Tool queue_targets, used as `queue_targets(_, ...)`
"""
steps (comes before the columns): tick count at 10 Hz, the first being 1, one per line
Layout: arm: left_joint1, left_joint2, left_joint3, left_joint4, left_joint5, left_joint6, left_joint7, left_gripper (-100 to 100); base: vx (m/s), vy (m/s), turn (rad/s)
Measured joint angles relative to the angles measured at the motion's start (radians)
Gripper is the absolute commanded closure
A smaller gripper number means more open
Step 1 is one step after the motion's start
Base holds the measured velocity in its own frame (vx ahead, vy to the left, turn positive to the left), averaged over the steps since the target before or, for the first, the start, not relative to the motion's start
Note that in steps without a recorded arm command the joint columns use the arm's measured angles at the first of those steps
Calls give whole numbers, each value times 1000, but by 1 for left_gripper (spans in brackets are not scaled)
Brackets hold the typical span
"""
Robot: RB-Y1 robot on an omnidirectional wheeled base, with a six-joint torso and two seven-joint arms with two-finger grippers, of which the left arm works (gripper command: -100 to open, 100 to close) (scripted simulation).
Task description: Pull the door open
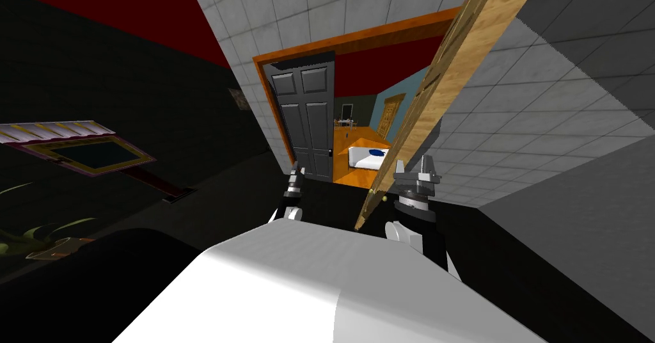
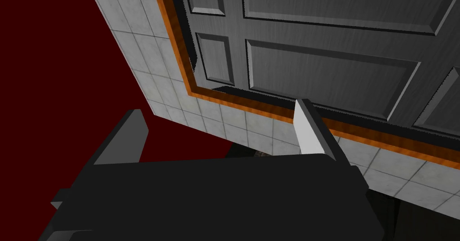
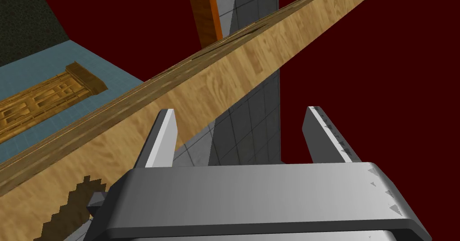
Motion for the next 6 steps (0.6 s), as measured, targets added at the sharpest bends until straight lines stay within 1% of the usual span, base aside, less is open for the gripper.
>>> queue_targets(1, -9, 3, -7, 25, 8, -10, -4, -100, 88, 51, -6)
queue_targets(3, -28, 7, -20, 63, 24, -16, -13, -100, 96, 35, -4)
queue_targets(4, -35, 13, -26, 86, 33, -24, -15, -100, 90, 31, -2)
queue_targets(5, -45, 15, -32, 107, 42, -29, -19, -100, 89, 33, -5)
queue_targets(6, -55, 16, -41, 138, 49, -41, -23, -100, 90, 41, -5)
